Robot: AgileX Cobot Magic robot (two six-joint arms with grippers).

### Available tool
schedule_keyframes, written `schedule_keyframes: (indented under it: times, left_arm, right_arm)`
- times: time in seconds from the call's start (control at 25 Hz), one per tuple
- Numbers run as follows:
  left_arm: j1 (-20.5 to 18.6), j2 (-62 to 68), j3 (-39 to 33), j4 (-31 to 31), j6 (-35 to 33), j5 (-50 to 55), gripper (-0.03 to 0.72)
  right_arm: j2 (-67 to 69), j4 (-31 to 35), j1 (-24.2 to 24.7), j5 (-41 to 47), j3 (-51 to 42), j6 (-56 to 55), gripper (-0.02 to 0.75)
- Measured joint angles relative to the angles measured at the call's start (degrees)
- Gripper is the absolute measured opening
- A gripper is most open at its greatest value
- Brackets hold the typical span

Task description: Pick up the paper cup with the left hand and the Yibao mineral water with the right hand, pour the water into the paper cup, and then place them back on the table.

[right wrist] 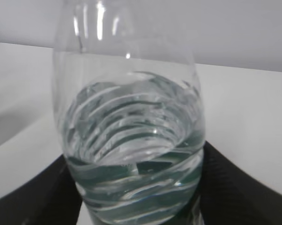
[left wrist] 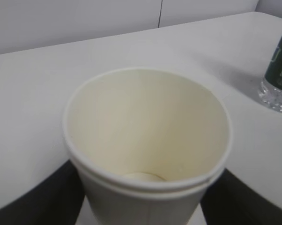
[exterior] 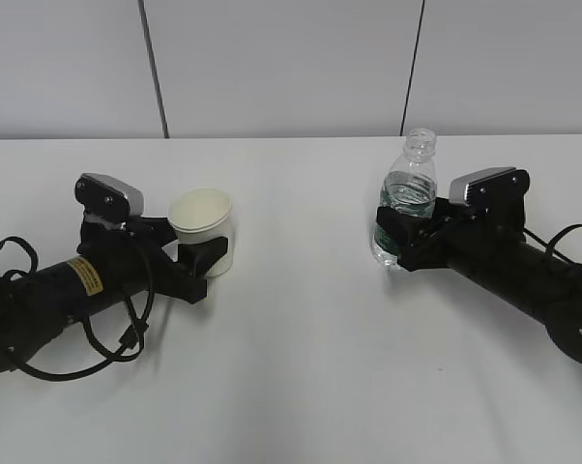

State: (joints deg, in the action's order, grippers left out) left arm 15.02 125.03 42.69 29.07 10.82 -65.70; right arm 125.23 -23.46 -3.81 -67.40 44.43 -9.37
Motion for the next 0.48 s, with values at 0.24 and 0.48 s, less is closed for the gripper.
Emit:
schedule_keyframes:
  times: [0.24,0.48]
  left_arm:
    - [1.1,0.0,0.0,1.9,0.7,-0.1,0.452]
    - [5.0,0.0,0.5,2.8,0.8,0.2,0.452]
  right_arm:
    - [0.0,-0.5,0.0,0.0,0.0,0.0,0.49]
    - [0.0,-0.9,0.0,0.0,0.0,0.1,0.49]
